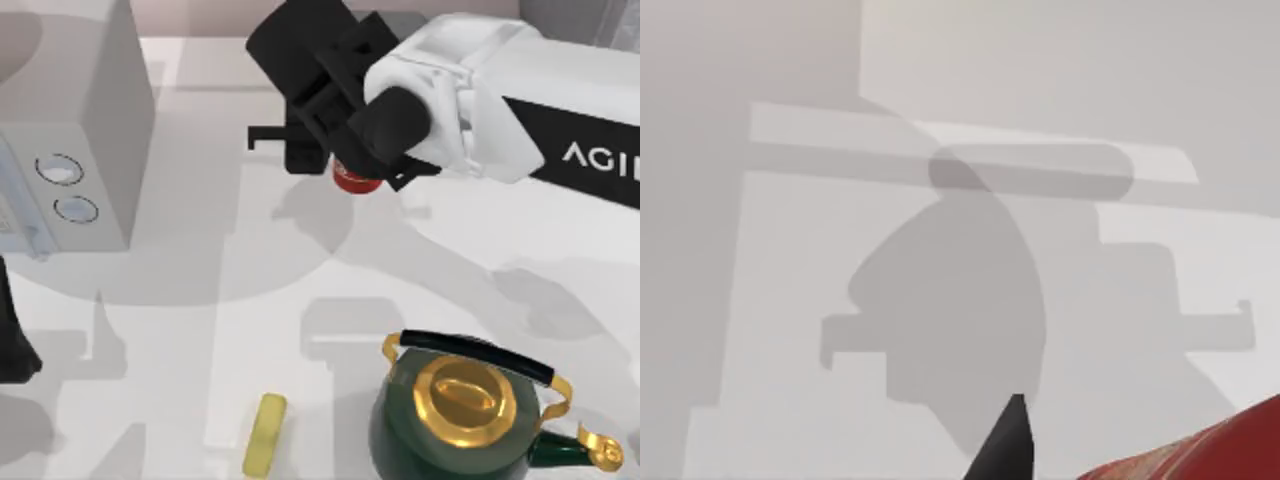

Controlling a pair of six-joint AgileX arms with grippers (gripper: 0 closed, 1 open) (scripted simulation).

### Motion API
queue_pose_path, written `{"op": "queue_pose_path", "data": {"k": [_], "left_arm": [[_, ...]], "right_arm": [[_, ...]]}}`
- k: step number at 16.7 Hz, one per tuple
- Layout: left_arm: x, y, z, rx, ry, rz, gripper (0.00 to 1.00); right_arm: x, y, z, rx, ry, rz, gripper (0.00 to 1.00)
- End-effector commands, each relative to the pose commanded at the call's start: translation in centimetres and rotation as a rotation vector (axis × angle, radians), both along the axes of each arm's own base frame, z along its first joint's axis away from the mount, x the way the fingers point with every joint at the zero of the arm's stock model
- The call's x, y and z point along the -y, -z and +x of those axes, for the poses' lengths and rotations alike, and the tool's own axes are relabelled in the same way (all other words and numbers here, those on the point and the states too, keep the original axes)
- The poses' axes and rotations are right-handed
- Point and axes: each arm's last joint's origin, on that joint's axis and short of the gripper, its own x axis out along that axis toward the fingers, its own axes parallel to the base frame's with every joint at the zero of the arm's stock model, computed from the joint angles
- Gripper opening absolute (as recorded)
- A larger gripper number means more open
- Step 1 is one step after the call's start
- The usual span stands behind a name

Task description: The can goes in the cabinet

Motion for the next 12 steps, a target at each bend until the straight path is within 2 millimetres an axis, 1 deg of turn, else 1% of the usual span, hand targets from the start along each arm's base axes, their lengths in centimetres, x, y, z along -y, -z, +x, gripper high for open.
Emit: {"op": "queue_pose_path", "data": {"k": [3, 4, 6, 9, 12], "left_arm": [[0.0, 0.0, 0.0, 0.000, 0.000, 0.000, 1.00], [0.0, 0.0, 0.0, 0.000, 0.000, 0.000, 1.00], [0.0, 0.0, 0.0, 0.000, 0.000, 0.000, 1.00], [0.0, 0.0, 0.0, 0.000, 0.000, 0.000, 1.00], [0.0, 0.0, 0.0, 0.000, 0.000, 0.000, 1.00]], "right_arm": [[0.2, 0.1, 0.1, -0.001, 0.006, 0.000, 0.00], [0.6, 0.0, 0.1, 0.000, 0.007, 0.001, 0.00], [2.0, -0.6, 0.2, 0.008, 0.010, 0.010, 0.00], [5.6, -2.1, -0.1, 0.031, 0.014, 0.039, 0.00], [10.1, -3.6, -1.5, 0.072, 0.015, 0.074, 0.00]]}}
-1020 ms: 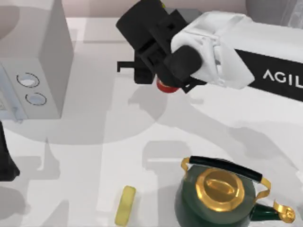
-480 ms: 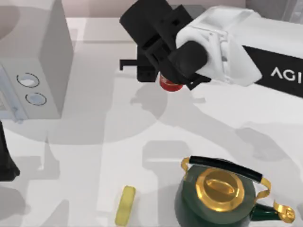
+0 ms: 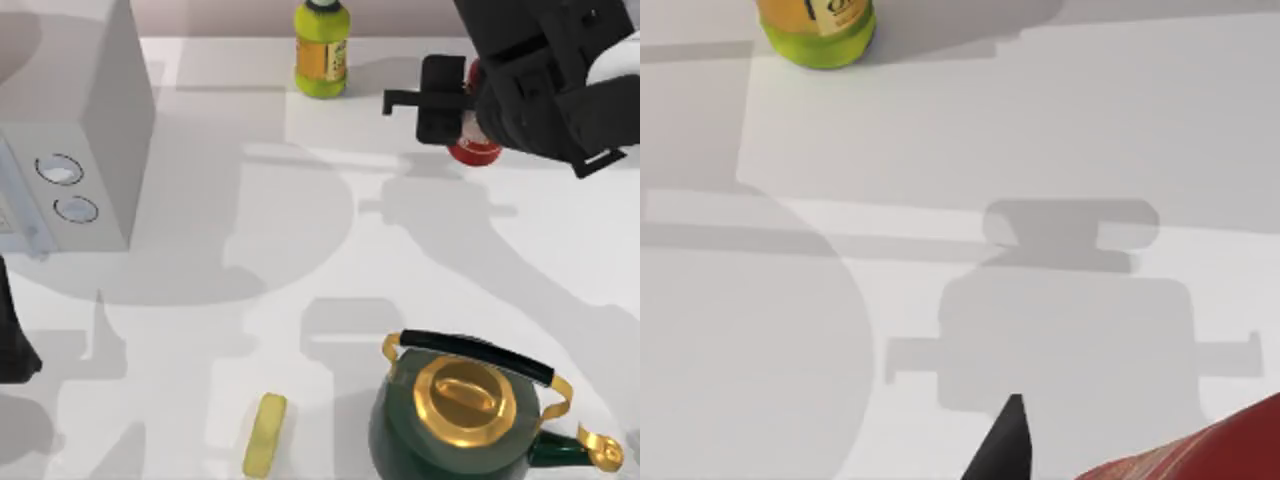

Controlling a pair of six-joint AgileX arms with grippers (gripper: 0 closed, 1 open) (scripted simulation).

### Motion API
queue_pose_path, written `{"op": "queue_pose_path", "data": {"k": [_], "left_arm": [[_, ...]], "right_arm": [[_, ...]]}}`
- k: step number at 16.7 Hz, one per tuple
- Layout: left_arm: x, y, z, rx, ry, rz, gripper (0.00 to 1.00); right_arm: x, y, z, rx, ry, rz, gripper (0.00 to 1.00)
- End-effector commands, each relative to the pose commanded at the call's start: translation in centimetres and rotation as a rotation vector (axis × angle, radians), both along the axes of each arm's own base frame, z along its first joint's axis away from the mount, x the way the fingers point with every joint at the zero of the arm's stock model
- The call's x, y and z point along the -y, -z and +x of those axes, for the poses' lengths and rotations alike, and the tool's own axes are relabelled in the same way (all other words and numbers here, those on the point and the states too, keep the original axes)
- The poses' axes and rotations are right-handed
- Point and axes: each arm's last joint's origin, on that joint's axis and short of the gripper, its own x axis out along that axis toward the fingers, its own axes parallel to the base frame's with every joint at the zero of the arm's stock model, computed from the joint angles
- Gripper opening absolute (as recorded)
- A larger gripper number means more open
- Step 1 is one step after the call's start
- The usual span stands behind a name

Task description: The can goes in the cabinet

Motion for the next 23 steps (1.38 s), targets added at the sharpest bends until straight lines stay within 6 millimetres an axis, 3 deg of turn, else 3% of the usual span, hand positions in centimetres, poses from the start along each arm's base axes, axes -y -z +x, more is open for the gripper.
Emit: {"op": "queue_pose_path", "data": {"k": [5, 9, 17, 23], "left_arm": [[0.0, 0.0, 0.0, 0.000, 0.000, 0.000, 1.00], [0.0, 0.0, 0.0, 0.000, 0.000, 0.000, 1.00], [0.0, 0.0, 0.0, 0.000, 0.000, 0.000, 1.00], [0.0, 0.0, 0.0, 0.000, 0.000, 0.000, 1.00]], "right_arm": [[6.3, -2.1, -3.8, 0.122, -0.010, 0.073, 0.00], [10.4, -1.3, -6.7, 0.187, -0.012, 0.081, 0.00], [16.2, 1.7, -12.4, 0.385, -0.009, 0.074, 0.00], [19.0, 7.9, -16.9, 0.576, 0.012, 0.025, 0.00]]}}
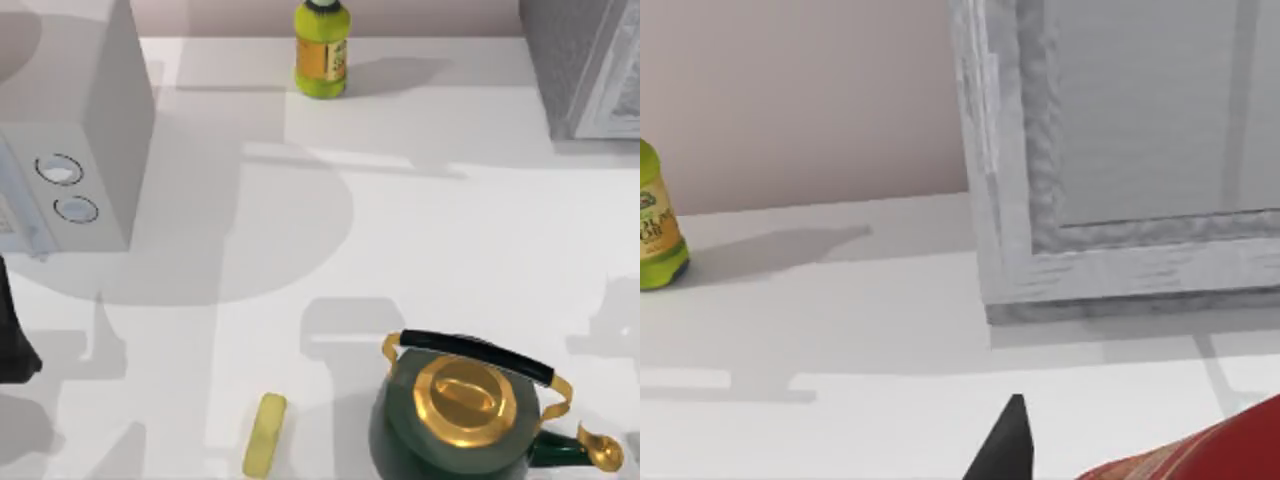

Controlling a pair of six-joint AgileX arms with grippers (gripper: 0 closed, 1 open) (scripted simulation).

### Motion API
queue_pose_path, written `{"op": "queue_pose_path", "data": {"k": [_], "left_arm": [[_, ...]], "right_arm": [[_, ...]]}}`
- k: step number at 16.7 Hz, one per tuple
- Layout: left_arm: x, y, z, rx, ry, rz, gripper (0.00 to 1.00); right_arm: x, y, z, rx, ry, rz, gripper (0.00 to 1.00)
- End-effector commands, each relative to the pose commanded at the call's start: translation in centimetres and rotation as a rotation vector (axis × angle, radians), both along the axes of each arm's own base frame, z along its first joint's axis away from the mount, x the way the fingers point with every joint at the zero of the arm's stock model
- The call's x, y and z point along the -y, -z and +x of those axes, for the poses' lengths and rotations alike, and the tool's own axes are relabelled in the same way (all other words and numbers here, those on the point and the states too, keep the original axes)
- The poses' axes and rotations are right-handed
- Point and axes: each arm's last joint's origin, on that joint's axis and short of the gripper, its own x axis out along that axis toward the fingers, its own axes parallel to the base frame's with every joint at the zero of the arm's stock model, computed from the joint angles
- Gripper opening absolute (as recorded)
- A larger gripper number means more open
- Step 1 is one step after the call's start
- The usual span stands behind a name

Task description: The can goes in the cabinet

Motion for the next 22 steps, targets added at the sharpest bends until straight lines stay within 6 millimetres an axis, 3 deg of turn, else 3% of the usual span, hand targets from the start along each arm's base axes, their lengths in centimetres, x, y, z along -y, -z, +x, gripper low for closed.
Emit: {"op": "queue_pose_path", "data": {"k": [5, 14, 18, 22], "left_arm": [[0.0, 0.0, 0.0, 0.000, 0.000, 0.000, 1.00], [0.0, 0.0, 0.0, 0.000, 0.000, 0.000, 1.00], [0.0, 0.0, 0.0, 0.000, 0.000, 0.000, 1.00], [0.0, 0.0, 0.0, 0.000, 0.000, 0.000, 1.00]], "right_arm": [[1.1, 4.0, -0.9, 0.130, 0.025, -0.091, 0.00], [1.2, 4.2, -0.9, 0.139, 0.021, -0.103, 0.00], [0.9, 0.7, -0.7, 0.111, 0.002, -0.115, 0.00], [0.5, -7.3, 0.3, 0.122, -0.001, -0.117, 0.00]]}}
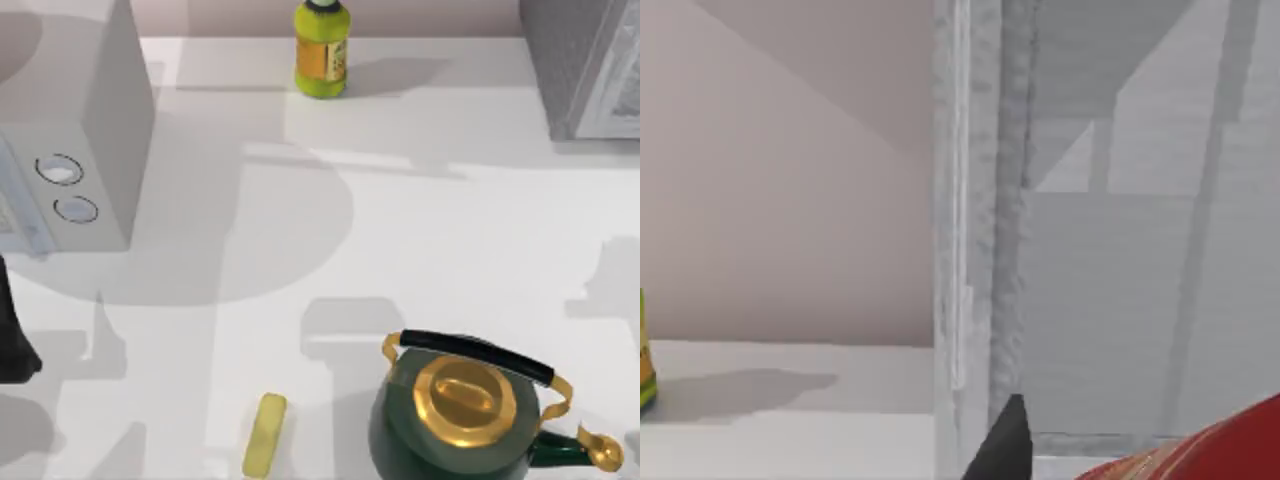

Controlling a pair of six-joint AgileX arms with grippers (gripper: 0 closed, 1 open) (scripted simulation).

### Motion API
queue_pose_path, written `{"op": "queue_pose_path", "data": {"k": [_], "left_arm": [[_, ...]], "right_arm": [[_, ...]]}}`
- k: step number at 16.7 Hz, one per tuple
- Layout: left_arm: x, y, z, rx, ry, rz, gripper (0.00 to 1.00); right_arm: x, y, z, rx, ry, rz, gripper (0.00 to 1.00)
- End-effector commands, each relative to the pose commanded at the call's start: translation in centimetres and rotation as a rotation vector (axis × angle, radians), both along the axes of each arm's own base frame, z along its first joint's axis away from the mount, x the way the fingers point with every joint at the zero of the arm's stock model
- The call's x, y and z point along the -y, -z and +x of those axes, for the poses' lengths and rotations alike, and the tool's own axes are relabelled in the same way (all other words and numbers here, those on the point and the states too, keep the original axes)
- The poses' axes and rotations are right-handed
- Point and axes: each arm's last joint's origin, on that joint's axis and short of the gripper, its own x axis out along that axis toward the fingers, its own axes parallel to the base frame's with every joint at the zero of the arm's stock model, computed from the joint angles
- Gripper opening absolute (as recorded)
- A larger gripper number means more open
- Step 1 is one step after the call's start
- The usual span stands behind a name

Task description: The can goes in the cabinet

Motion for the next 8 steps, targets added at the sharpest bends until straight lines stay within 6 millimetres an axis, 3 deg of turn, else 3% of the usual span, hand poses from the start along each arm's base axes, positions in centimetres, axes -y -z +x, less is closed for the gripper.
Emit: {"op": "queue_pose_path", "data": {"k": [4, 8], "left_arm": [[0.0, 0.0, 0.0, 0.000, 0.000, 0.000, 1.00], [0.0, 0.0, 0.0, 0.000, 0.000, 0.000, 1.00]], "right_arm": [[-0.6, -10.5, 1.9, 0.078, 0.009, 0.014, 0.00], [-1.6, -17.1, 5.9, 0.064, 0.018, 0.013, 0.00]]}}
